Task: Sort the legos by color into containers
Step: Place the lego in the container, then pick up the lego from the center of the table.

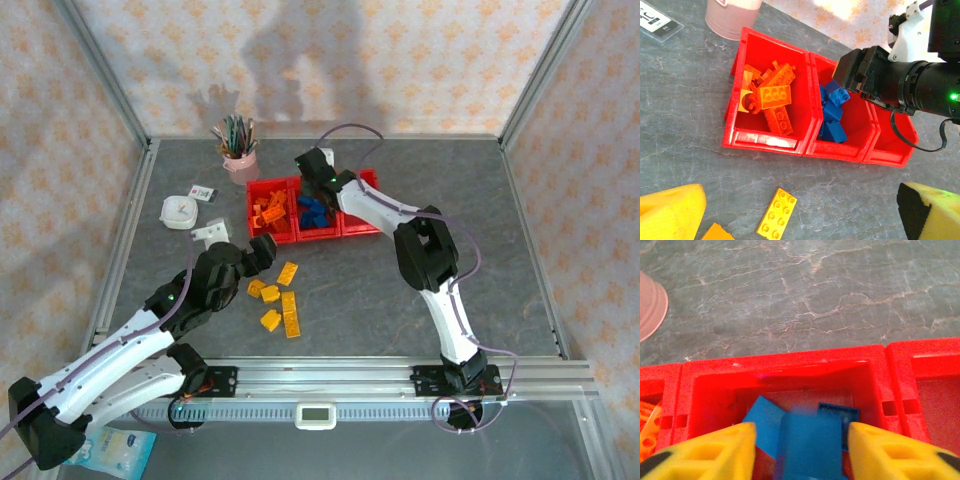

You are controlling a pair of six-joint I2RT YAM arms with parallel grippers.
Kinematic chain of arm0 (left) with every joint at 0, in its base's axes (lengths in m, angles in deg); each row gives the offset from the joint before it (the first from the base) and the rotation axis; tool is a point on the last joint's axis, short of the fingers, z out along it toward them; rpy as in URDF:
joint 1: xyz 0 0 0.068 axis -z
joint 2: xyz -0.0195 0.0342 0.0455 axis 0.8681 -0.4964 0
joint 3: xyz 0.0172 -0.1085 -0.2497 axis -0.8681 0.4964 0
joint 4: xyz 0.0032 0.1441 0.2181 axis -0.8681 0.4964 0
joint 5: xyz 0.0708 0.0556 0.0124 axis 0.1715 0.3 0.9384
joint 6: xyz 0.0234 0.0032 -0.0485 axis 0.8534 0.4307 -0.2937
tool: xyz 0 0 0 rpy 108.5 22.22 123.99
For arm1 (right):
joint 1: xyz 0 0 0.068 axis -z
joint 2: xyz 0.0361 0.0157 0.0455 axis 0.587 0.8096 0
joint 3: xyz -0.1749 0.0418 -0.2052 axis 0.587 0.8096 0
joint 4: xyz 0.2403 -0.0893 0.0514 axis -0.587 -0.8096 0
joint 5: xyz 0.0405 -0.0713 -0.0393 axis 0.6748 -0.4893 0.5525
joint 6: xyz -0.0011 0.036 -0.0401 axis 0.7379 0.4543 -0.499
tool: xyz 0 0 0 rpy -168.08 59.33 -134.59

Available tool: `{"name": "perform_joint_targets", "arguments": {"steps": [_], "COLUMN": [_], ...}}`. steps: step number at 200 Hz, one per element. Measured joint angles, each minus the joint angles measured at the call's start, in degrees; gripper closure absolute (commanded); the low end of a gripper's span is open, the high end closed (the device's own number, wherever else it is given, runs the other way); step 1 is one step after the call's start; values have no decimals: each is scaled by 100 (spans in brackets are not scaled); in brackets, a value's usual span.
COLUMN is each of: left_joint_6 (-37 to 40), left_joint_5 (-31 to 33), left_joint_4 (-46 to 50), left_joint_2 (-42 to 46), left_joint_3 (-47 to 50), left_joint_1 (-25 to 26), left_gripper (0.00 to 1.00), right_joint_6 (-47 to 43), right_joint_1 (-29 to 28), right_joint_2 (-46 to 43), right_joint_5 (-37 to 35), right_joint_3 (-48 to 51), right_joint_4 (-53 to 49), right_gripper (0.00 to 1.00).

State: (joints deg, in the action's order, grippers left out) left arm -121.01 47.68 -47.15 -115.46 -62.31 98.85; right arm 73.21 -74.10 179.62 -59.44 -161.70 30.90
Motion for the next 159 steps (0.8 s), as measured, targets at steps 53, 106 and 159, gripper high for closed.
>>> {"name": "perform_joint_targets", "arguments": {"steps": [53,106,159], "left_joint_6": [-9,-76,-229], "left_joint_5": [-17,-20,-17], "left_joint_4": [151,796,1196], "left_joint_2": [15,490,966], "left_joint_3": [-15,-13,15], "left_joint_1": [-4,-4,-4], "left_gripper": [1,1,1], "right_joint_6": [-181,614,1947], "right_joint_1": [-387,-1478,-2111], "right_joint_2": [-1176,-2382,-2004], "right_joint_5": [166,72,-142], "right_joint_3": [1360,2865,3134], "right_joint_4": [142,50,0], "right_gripper": [31,22,17]}}
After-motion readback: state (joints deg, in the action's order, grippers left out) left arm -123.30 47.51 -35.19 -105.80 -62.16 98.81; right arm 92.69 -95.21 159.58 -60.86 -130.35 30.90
